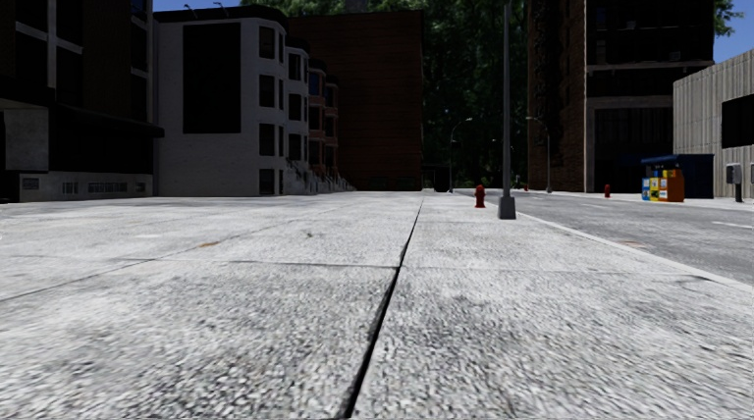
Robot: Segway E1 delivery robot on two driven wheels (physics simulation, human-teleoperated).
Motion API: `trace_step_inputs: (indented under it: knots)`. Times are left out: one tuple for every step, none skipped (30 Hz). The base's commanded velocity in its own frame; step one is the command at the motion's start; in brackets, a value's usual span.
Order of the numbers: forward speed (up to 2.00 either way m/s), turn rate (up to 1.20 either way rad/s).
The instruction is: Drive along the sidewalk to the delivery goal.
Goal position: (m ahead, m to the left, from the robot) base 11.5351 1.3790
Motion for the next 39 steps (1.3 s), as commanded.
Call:
trace_step_inputs:
  knots:
    - [2.00,0.33]
    - [2.00,0.33]
    - [2.00,0.33]
    - [2.00,0.28]
    - [2.00,0.28]
    - [2.00,0.20]
    - [2.00,0.18]
    - [2.00,0.10]
    - [2.00,0.10]
    - [2.00,0.00]
    - [2.00,0.00]
    - [2.00,0.00]
    - [2.00,0.00]
    - [2.00,0.00]
    - [2.00,0.00]
    - [2.00,0.00]
    - [2.00,0.00]
    - [2.00,0.00]
    - [2.00,0.00]
    - [2.00,0.00]
    - [2.00,0.00]
    - [2.00,0.00]
    - [2.00,0.00]
    - [2.00,0.00]
    - [2.00,0.00]
    - [2.00,0.00]
    - [2.00,0.00]
    - [2.00,0.00]
    - [2.00,0.00]
    - [2.00,0.00]
    - [2.00,0.10]
    - [2.00,0.23]
    - [2.00,0.23]
    - [2.00,0.32]
    - [2.00,0.35]
    - [2.00,0.35]
    - [2.00,0.35]
    - [2.00,0.36]
    - [2.00,0.36]
